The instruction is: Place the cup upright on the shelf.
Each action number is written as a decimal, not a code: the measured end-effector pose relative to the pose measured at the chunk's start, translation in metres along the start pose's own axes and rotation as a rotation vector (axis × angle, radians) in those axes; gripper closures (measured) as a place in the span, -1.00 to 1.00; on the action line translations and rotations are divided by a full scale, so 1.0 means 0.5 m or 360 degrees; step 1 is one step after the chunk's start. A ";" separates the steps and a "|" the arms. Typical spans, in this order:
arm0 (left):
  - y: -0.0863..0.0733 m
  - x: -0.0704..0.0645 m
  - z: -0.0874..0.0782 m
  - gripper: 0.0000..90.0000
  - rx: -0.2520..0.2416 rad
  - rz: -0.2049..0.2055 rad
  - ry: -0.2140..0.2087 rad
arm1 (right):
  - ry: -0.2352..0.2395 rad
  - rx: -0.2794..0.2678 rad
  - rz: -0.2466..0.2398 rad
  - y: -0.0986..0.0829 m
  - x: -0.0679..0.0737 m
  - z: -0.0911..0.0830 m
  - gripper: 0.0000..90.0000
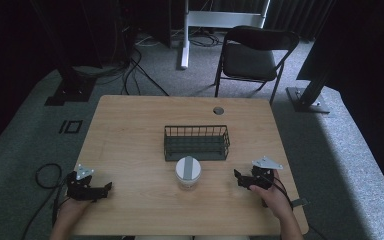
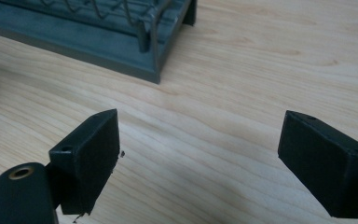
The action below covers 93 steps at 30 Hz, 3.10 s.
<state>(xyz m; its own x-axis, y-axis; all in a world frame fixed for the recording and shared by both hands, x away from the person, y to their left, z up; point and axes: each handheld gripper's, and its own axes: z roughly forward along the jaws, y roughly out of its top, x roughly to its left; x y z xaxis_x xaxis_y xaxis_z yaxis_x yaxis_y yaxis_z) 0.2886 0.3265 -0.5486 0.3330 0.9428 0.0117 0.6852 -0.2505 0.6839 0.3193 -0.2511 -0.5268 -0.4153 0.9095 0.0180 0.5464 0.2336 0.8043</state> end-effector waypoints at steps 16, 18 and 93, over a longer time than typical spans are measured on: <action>0.000 0.000 0.000 -1.00 0.0000 0.0000 0.0000 | 0.0139 -0.0059 -0.0099 0.020 0.045 -0.009 -0.72; 0.000 0.000 0.000 -1.00 0.0000 0.0000 0.0000 | 0.0161 -0.0068 -0.0105 0.022 0.051 -0.009 -0.72; 0.000 0.000 0.000 -1.00 -0.0001 -0.0002 -0.0001 | 0.0802 -0.0212 -0.0405 0.048 0.256 0.087 -0.69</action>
<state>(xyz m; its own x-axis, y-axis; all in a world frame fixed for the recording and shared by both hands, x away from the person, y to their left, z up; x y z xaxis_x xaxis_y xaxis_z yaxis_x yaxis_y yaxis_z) 0.2886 0.3264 -0.5486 0.3324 0.9431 0.0104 0.6851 -0.2491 0.6845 0.3109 -0.1143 -0.5311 -0.8344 0.5468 0.0687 0.3013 0.3483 0.8876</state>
